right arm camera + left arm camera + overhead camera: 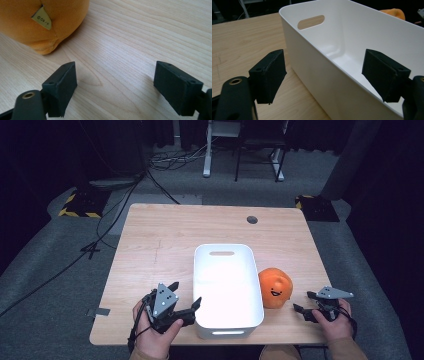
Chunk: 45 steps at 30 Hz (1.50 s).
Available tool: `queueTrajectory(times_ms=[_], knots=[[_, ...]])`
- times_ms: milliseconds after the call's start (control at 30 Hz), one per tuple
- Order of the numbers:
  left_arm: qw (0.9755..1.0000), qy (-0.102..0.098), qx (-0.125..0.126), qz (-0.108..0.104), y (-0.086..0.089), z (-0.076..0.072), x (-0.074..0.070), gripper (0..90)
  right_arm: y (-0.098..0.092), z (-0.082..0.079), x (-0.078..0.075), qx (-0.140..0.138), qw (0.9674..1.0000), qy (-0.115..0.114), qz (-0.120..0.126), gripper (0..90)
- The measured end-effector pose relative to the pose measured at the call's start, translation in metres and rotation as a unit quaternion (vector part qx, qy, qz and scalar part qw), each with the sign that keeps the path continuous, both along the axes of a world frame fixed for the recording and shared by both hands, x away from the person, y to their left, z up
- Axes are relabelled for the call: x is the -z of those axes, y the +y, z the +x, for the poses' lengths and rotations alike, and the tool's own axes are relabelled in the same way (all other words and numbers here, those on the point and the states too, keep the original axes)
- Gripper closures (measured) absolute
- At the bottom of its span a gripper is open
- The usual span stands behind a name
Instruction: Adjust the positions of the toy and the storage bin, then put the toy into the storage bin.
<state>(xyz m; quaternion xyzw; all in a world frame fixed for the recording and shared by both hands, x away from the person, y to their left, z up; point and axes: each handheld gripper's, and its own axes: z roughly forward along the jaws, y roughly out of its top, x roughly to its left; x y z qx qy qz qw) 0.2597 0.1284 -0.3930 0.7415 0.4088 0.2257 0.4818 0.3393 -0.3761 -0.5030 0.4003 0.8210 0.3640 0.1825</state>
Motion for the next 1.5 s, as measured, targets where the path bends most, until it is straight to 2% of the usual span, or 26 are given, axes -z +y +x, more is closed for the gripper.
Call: queueTrajectory(times_ms=[300, 367, 500, 533, 700, 733, 800, 1033, 1233, 1367, 1433, 1467, 1500], knots=[[0.9999, 0.001, -0.013, -0.002, 0.014, 0.014, 0.000, 19.8, 0.000, 0.000, 0.000, 0.000, 1.0000, 0.000, 0.000, 19.0], [0.9992, 0.004, -0.034, 0.019, 0.024, 0.019, 0.002, 20.0, 0.000, 0.000, 0.000, 0.000, 1.0000, 0.000, 0.000, 19.0], [0.9976, 0.010, -0.059, 0.034, 0.039, 0.023, 0.007, 20.5, 0.000, 0.000, 0.000, 0.000, 1.0000, 0.000, 0.000, 19.0], [0.9976, 0.010, -0.059, 0.034, 0.039, 0.023, 0.007, 20.5, 0.000, 0.000, 0.000, 0.000, 1.0000, 0.000, 0.000, 19.0], [0.9963, 0.037, -0.066, 0.040, 0.054, 0.035, 0.021, 20.0, 0.000, 0.000, 0.000, 0.000, 1.0000, 0.000, 0.000, 19.0], [0.9963, 0.037, -0.066, 0.040, 0.054, 0.035, 0.021, 19.8, 0.000, 0.000, 0.000, 0.000, 1.0000, 0.000, 0.000, 19.0], [0.9953, 0.054, -0.066, 0.046, 0.058, 0.040, 0.029, 19.5, 0.000, 0.000, 0.000, 0.001, 1.0000, 0.001, 0.000, 19.0], [0.9905, 0.095, -0.073, 0.068, 0.067, 0.051, 0.049, 18.9, 0.000, 0.000, 0.000, 0.000, 1.0000, 0.000, 0.000, 19.0], [0.9868, 0.124, -0.074, 0.072, 0.073, 0.058, 0.064, 18.7, 0.000, 0.000, 0.000, 0.000, 1.0000, 0.000, 0.000, 19.0], [0.9851, 0.135, -0.076, 0.074, 0.076, 0.060, 0.071, 18.5, 0.000, 0.000, 0.000, 0.000, 1.0000, 0.000, 0.000, 19.0], [0.9828, 0.145, -0.081, 0.080, 0.079, 0.062, 0.077, 18.3, 0.000, 0.000, 0.000, 0.000, 1.0000, 0.000, 0.000, 19.0], [0.9828, 0.145, -0.081, 0.080, 0.079, 0.062, 0.077, 18.1, 0.000, 0.000, 0.000, 0.000, 1.0000, 0.000, 0.000, 19.0], [0.9816, 0.151, -0.077, 0.088, 0.081, 0.064, 0.081, 17.6, 0.000, 0.000, 0.000, 0.000, 1.0000, 0.000, 0.000, 19.0]])
